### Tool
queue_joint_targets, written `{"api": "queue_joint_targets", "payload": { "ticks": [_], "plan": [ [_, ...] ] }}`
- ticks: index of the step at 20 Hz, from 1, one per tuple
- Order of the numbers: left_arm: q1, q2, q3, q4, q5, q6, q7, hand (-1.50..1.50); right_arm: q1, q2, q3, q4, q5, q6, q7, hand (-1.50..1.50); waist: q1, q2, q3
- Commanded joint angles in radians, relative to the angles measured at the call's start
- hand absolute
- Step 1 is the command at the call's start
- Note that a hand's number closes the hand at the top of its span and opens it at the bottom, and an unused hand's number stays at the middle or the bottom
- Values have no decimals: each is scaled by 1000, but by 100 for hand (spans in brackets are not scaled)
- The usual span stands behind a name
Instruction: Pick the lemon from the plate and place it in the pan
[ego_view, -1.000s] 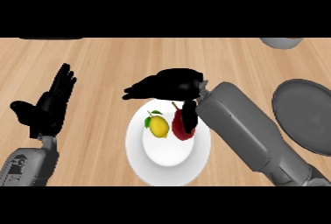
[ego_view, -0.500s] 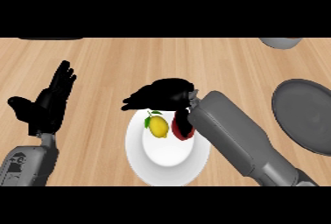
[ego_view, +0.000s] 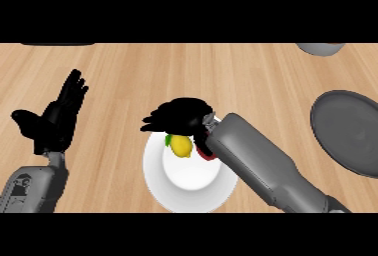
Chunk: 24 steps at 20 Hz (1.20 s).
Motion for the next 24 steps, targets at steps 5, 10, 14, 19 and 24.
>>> {"api": "queue_joint_targets", "payload": {
  "ticks": [5, 10, 14, 19, 24],
  "plan": [
    [31, -15, 10, -43, -18, -13, 26, 0, 0, 41, -19, 32, 64, 16, -9, -150, 3, -1, 0],
    [-19, -42, 9, 8, -54, 16, 9, 0, 7, 42, 25, 132, 134, -93, -56, -150, 2, 2, 0],
    [-30, -43, 15, -5, -47, -6, 22, 0, -9, 43, 50, 174, 91, -108, -28, -150, 5, 1, 0],
    [-7, -32, 39, 1, -30, -44, -5, 0, -24, 43, 82, 230, 79, -96, -17, -150, 9, 2, 0],
    [-31, -45, 27, 28, -57, -27, -2, 0, -68, 43, 132, 306, 62, -166, -175, 150, 14, 6, 0]
  ]
}}
